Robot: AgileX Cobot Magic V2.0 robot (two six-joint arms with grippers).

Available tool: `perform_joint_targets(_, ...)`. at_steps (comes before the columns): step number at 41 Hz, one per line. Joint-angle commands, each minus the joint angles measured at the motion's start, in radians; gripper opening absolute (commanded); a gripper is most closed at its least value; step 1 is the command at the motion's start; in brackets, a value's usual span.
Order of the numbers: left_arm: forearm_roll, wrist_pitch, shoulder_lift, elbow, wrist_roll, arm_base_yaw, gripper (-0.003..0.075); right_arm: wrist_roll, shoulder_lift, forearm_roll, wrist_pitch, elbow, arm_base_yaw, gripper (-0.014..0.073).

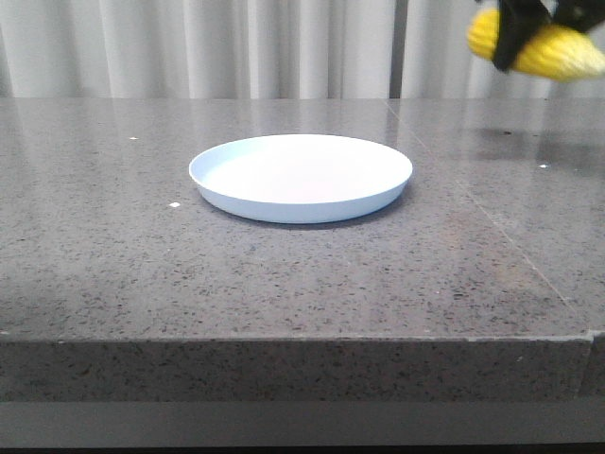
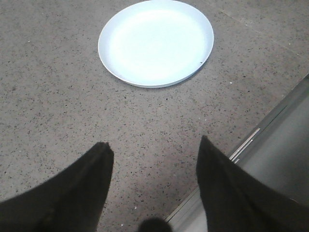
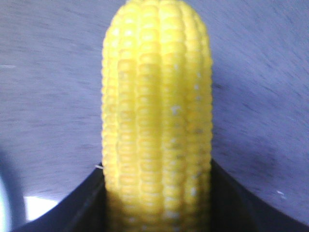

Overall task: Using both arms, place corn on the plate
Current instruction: 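Carry the corn over the plate with the right gripper and lower it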

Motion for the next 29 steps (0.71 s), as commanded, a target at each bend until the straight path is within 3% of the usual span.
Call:
perform_joint_targets(1,0.004,-0.068,0.000,-0.027,-0.012,-0.008,0.0389,-0.013,-0.113,0.004,-0.033,-0.036,0.081,0.0260)
perform_joint_targets(10,0.004,-0.068,0.000,-0.027,-0.012,-0.008,0.0389,0.005,-0.141,0.050,-0.029,-0.021,0.259,0.0260)
perform_joint_targets(18,0.004,-0.068,0.000,-0.027,-0.012,-0.008,0.0389,0.094,-0.127,0.172,-0.161,0.094,0.323,0.0260)
perform_joint_targets(29,0.004,-0.068,0.000,-0.027,-0.012,-0.008,0.0389,0.094,-0.036,0.285,-0.306,0.188,0.350,0.0260)
